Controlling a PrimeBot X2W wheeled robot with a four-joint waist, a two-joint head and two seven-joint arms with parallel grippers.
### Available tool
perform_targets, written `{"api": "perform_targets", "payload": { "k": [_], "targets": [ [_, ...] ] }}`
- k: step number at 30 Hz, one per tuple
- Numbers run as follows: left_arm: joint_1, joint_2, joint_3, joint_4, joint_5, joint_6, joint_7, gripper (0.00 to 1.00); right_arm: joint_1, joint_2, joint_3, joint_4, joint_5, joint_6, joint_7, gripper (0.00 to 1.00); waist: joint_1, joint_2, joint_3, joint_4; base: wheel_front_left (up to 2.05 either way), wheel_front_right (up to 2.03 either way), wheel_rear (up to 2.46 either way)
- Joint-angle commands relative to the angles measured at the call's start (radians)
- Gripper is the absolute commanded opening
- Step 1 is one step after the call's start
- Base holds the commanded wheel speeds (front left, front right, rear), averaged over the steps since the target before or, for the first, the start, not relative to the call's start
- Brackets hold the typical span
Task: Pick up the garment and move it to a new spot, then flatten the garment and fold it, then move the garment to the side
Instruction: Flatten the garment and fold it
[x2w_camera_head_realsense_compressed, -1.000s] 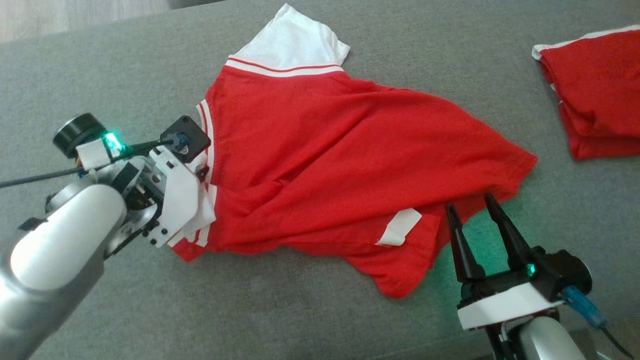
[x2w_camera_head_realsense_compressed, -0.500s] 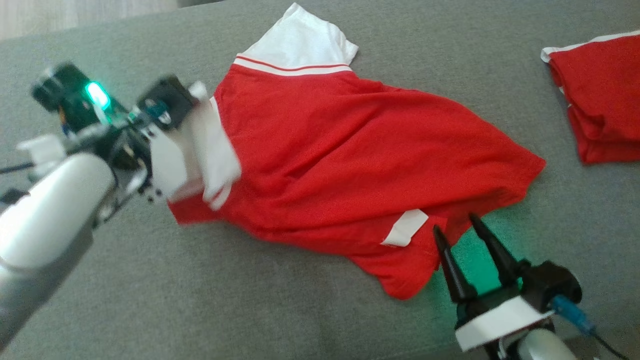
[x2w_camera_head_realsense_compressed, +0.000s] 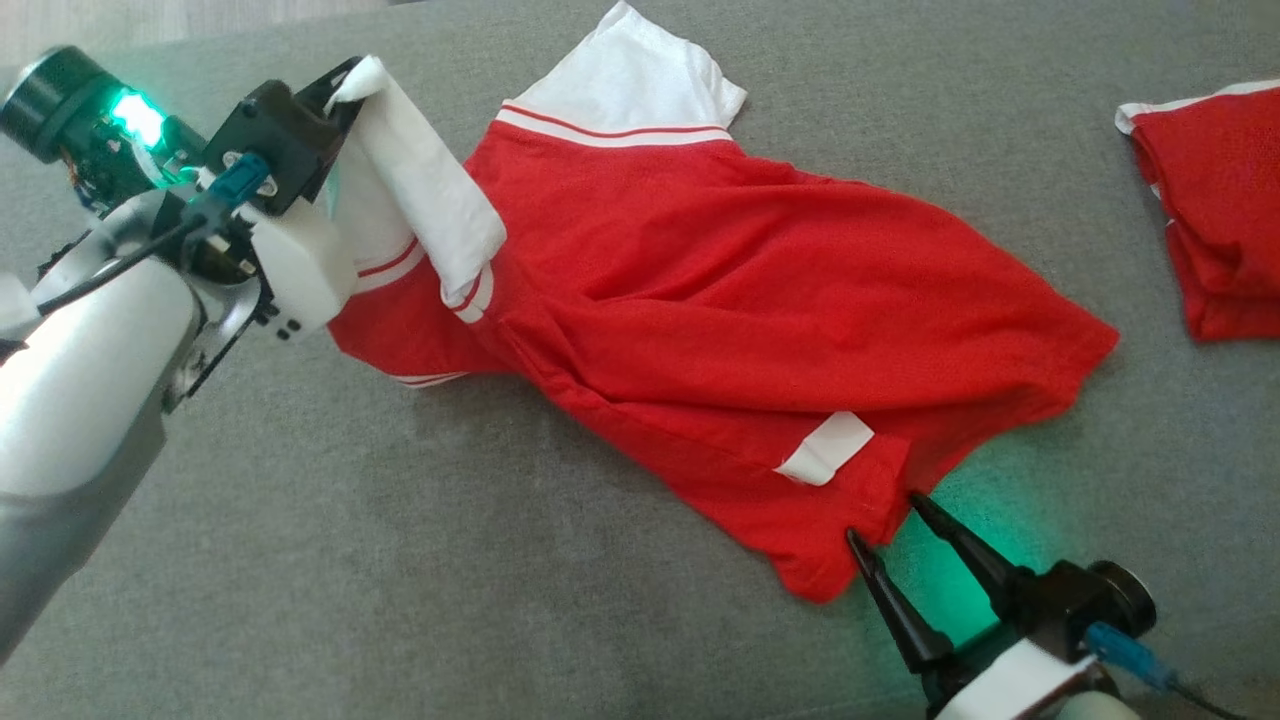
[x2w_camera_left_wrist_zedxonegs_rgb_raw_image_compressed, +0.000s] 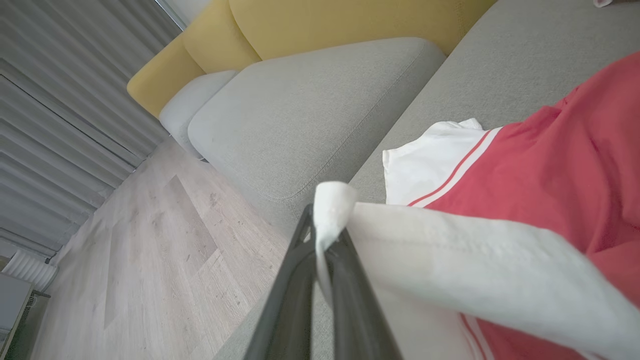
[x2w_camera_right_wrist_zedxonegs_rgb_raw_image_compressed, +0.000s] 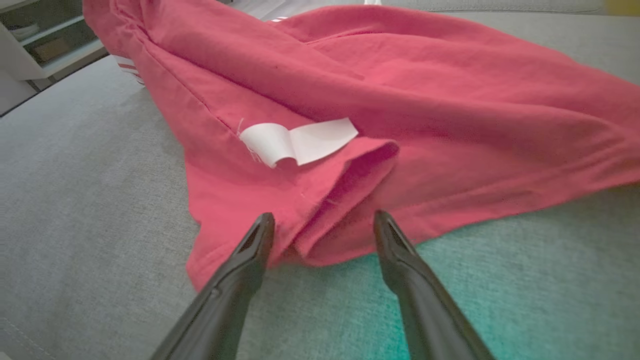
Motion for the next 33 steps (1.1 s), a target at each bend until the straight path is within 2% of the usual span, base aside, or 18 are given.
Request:
{"api": "perform_targets", "payload": {
  "k": [1, 17, 33],
  "targets": [
    [-0.066, 0.028, 0.054, -0.011, 0.014, 0.009, -0.012, 0.00, -0.025, -0.018, 0.020, -0.028, 0.010, -0.001, -0.004, 1.00, 0.0000, 0.0000, -0.001, 0.003, 0.00, 0.00, 0.00],
    [-0.078, 0.010, 0.033, 0.018, 0.010, 0.003, -0.032, 0.00, 0.016, -0.047, -0.009, -0.085, 0.008, -0.001, -0.004, 1.00, 0.0000, 0.0000, -0.007, 0.024, 0.00, 0.00, 0.00],
    [-0.093, -0.012, 0.015, 0.047, -0.004, -0.004, -0.050, 0.00, 0.006, -0.091, 0.069, -0.079, 0.084, -0.001, -0.004, 1.00, 0.0000, 0.0000, -0.006, 0.059, 0.00, 0.00, 0.00]
  ]
}}
